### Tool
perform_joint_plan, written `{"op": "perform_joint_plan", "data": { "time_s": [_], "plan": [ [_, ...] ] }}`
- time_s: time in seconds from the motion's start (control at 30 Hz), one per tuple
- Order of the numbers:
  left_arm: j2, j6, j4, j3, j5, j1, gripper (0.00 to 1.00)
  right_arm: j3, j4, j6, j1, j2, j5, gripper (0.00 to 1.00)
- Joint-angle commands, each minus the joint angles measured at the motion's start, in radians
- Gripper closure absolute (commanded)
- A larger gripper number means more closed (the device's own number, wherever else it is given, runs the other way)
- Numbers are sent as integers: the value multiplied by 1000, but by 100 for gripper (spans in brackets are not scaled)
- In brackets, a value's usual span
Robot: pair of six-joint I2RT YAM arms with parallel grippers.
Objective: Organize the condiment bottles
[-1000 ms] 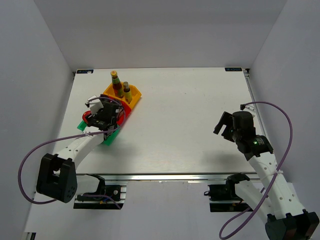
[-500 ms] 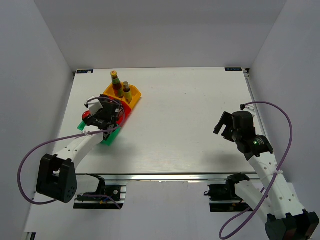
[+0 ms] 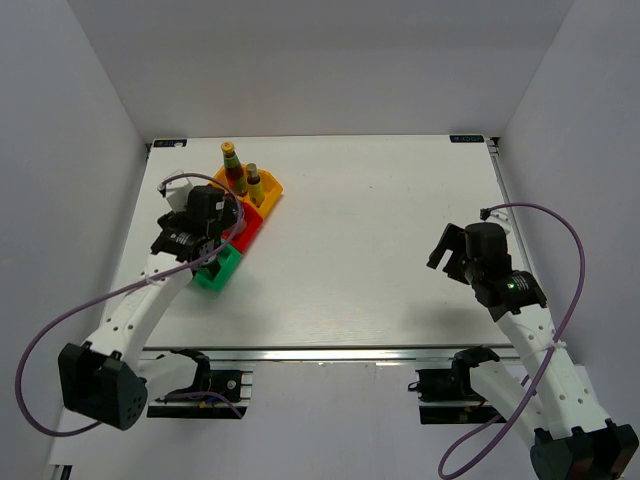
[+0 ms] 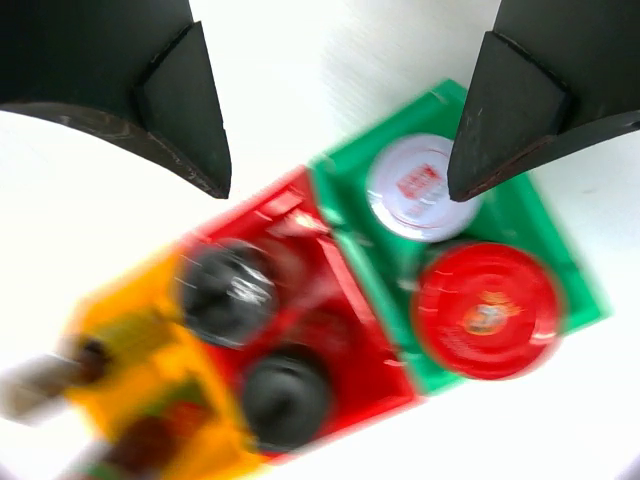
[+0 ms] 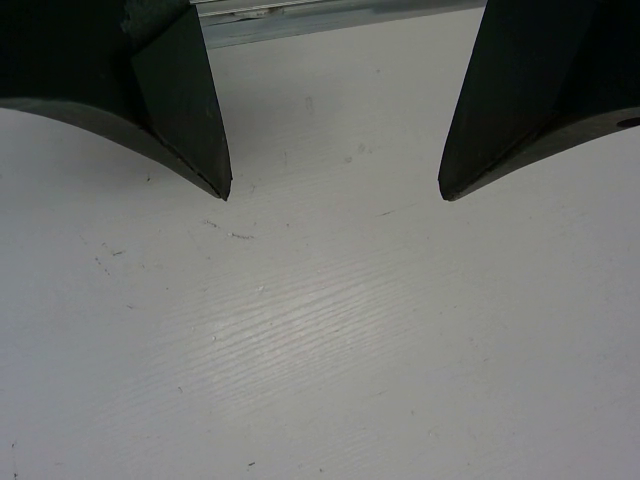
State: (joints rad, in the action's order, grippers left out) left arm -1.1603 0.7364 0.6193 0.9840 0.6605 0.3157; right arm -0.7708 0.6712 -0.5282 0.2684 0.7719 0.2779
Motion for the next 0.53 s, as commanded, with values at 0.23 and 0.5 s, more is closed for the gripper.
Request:
{"op": "perform_joint_plan", "data": {
  "time_s": [0.23, 0.5],
  "plan": [
    [140, -181, -230, -113, -371, 230, 2, 19, -58, -1, -5, 13, -8, 11],
    [83, -157, -293, -203, -374, 349, 2, 62, -97, 14, -3, 18, -46, 11]
  ]
}}
